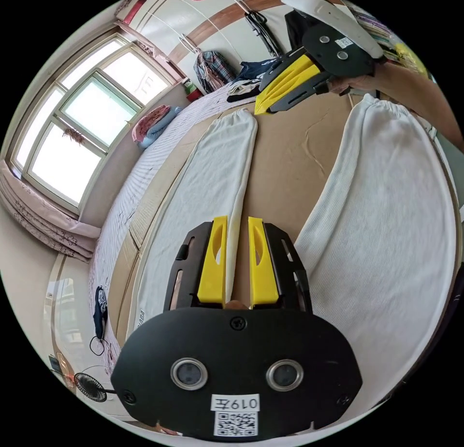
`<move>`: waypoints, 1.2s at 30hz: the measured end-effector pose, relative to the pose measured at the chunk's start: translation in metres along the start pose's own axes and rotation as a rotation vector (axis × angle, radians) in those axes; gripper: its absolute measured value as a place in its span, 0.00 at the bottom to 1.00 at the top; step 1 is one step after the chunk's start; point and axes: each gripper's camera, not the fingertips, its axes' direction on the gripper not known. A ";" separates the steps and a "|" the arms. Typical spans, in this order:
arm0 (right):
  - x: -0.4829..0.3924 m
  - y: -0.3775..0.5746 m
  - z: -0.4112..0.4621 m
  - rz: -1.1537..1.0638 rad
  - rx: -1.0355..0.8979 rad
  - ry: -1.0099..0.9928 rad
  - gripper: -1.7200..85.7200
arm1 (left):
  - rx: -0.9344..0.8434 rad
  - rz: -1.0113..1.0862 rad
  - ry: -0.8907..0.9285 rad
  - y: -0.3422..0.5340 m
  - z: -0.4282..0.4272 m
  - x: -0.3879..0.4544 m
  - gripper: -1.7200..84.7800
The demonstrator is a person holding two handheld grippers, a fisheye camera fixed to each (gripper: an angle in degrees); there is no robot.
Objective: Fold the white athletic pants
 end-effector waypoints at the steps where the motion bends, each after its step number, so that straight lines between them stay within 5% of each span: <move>1: -0.006 0.004 0.003 -0.027 -0.030 0.053 0.02 | -0.005 0.007 -0.026 -0.008 0.001 0.008 0.08; 8: -0.053 0.022 0.036 -0.435 -0.234 0.319 0.10 | -0.070 0.024 -0.051 -0.042 0.003 0.035 0.04; 13: -0.077 0.015 0.029 -0.597 -0.233 0.311 0.10 | -0.084 0.013 -0.029 -0.051 -0.001 0.042 0.03; 20: -0.117 0.008 0.010 -0.773 -0.222 0.363 0.03 | -0.073 0.005 -0.036 -0.056 -0.009 0.058 0.04; 36: -0.137 0.012 -0.047 -0.708 -0.251 0.462 0.07 | -0.003 -0.089 -0.070 -0.059 -0.050 0.066 0.03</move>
